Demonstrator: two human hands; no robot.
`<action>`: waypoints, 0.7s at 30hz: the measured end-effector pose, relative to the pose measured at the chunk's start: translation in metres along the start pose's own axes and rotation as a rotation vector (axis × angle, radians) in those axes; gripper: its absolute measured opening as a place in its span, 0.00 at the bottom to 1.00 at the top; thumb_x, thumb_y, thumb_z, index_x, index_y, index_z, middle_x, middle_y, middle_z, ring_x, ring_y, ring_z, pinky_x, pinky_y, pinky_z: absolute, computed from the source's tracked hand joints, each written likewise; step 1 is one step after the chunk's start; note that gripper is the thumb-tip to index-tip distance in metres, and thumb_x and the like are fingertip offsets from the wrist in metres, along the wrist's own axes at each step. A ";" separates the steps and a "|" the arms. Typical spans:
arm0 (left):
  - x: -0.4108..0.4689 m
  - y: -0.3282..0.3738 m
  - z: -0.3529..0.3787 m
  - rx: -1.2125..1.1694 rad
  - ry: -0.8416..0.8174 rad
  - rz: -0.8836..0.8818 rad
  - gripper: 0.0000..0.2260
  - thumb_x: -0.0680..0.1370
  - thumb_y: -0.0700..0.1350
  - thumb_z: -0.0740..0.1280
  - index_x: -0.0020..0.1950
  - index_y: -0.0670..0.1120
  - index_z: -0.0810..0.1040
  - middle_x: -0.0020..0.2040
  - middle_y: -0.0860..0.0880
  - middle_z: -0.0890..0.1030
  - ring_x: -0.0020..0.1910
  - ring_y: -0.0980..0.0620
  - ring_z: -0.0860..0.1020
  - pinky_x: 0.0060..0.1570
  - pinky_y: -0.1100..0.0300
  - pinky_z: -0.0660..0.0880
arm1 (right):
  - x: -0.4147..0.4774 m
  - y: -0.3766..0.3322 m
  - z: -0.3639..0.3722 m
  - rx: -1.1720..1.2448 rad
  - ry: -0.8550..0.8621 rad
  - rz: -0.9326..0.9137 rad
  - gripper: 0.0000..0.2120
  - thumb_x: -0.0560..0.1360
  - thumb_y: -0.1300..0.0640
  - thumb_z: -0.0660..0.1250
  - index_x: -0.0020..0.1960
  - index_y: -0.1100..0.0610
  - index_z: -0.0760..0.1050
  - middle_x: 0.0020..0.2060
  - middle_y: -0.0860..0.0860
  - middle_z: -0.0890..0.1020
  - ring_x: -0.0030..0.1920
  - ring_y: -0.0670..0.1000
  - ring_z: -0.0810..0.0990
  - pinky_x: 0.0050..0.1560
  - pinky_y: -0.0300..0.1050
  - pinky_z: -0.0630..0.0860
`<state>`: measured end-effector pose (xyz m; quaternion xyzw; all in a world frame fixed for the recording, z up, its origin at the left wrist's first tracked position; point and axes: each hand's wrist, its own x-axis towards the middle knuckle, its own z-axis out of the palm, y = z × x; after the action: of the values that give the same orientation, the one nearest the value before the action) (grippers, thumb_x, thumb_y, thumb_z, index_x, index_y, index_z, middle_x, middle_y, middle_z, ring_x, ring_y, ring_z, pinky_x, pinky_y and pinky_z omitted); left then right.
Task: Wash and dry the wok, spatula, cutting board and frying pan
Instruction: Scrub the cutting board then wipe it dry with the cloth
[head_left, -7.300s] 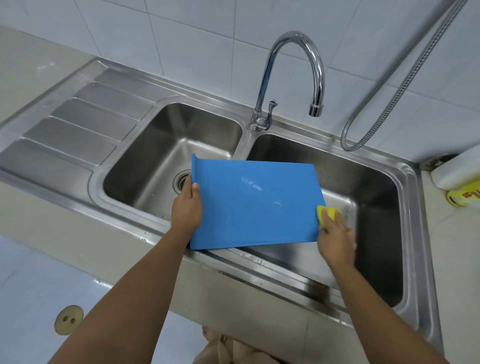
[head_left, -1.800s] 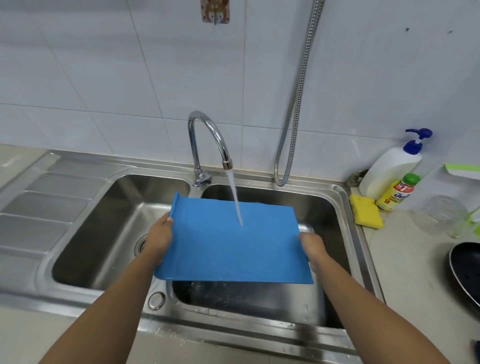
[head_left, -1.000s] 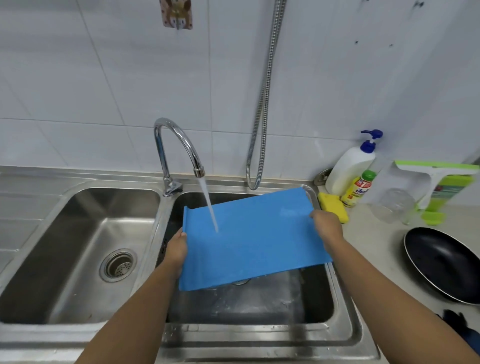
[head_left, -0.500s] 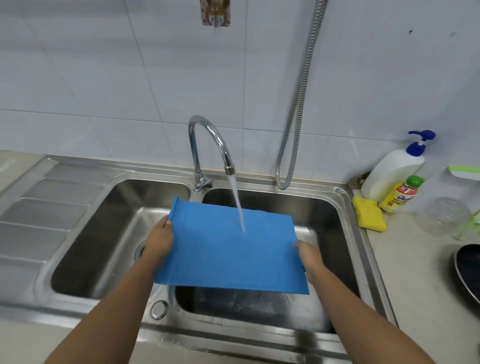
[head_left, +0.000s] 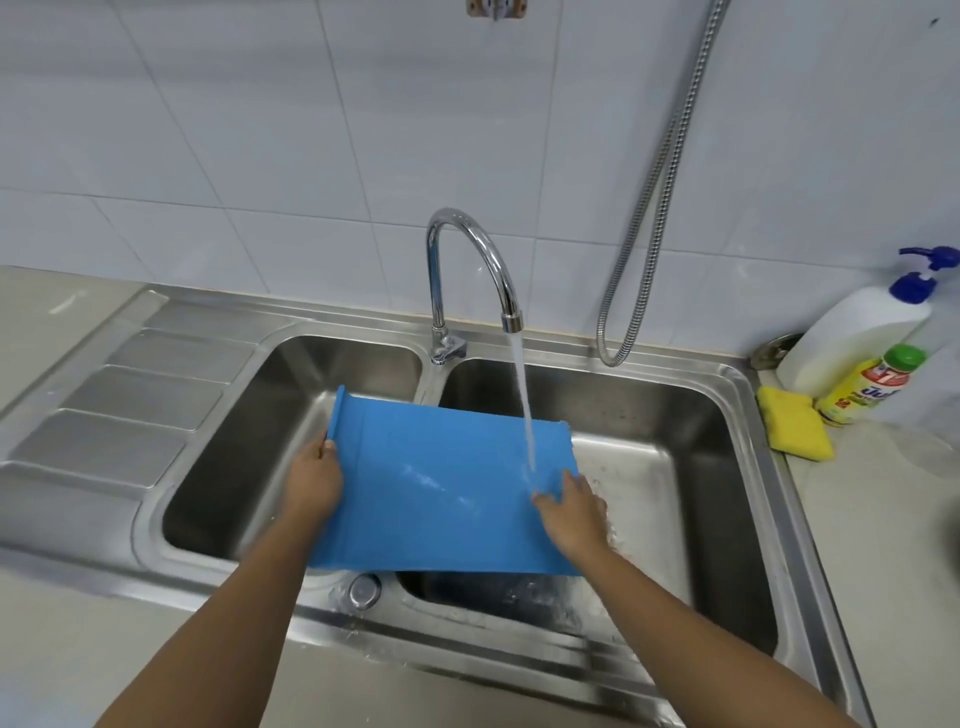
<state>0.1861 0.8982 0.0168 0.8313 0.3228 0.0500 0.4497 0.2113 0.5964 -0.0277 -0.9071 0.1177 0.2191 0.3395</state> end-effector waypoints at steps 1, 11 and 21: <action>0.001 0.000 0.000 -0.005 -0.007 0.009 0.18 0.84 0.44 0.53 0.72 0.43 0.70 0.66 0.40 0.75 0.64 0.39 0.73 0.61 0.51 0.67 | -0.005 -0.009 0.008 -0.122 0.010 -0.060 0.30 0.80 0.44 0.58 0.78 0.53 0.55 0.78 0.53 0.57 0.75 0.60 0.57 0.75 0.56 0.57; 0.008 -0.005 -0.005 0.006 -0.047 0.051 0.18 0.84 0.47 0.52 0.73 0.50 0.69 0.66 0.46 0.76 0.64 0.43 0.73 0.61 0.52 0.67 | 0.032 -0.146 0.035 -0.620 0.314 -0.698 0.38 0.79 0.57 0.58 0.79 0.57 0.38 0.79 0.51 0.39 0.78 0.61 0.40 0.73 0.60 0.32; 0.018 -0.020 -0.003 -0.011 -0.086 0.038 0.18 0.85 0.48 0.50 0.72 0.53 0.69 0.64 0.52 0.76 0.59 0.51 0.74 0.58 0.54 0.68 | 0.072 -0.145 0.047 -0.898 0.361 -0.625 0.42 0.78 0.59 0.56 0.76 0.58 0.27 0.74 0.54 0.27 0.76 0.63 0.33 0.72 0.68 0.33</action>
<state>0.1890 0.9187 -0.0004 0.8361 0.2871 0.0245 0.4668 0.3122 0.7301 -0.0120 -0.9770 -0.2045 -0.0215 -0.0560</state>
